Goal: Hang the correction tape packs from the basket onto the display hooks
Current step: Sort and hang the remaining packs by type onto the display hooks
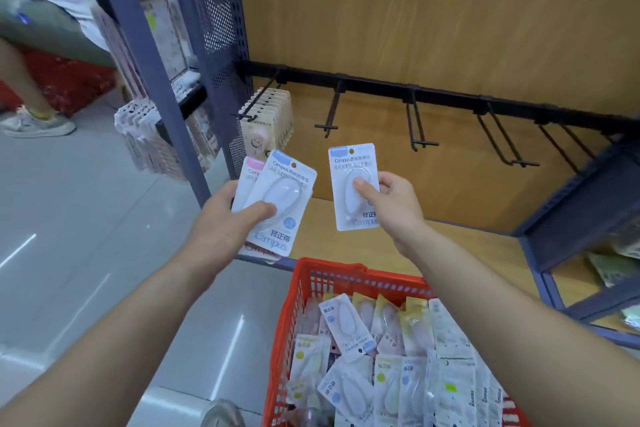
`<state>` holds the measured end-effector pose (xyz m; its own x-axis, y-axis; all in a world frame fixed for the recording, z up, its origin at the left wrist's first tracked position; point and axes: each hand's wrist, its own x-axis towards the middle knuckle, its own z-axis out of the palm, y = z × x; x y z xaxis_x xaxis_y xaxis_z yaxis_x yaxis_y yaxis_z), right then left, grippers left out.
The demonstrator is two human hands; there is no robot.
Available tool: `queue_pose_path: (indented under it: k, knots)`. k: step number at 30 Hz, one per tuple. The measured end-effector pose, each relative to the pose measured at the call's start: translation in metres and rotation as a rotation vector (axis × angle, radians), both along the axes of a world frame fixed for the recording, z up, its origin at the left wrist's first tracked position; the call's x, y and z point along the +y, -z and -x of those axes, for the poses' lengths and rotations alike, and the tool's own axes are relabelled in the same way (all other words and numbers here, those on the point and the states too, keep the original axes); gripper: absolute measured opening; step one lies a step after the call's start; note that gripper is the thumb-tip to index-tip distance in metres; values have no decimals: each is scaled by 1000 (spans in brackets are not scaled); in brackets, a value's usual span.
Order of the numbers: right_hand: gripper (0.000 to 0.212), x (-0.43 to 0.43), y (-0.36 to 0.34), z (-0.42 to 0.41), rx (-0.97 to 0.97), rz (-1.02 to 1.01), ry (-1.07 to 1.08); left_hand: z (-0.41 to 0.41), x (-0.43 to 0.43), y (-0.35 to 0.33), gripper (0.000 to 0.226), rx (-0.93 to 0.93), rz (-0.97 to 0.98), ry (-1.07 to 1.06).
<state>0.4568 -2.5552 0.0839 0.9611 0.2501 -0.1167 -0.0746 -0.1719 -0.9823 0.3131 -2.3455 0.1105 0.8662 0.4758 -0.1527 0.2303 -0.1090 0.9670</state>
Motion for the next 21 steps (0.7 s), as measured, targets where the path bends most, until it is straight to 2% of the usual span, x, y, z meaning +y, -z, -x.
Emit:
queue_pose_path:
  k: [9,13,21]
  knots:
    - [11,65,20,-48,-26,25,16,-7,33,14,25,-39,44,-32]
    - [10,69,27,-50,-40,-38,76,-9,34,16,25,-42,81,-33]
    - [12,69,39,-57,0,-34,107,-14,29,20,25,-43,67,-18]
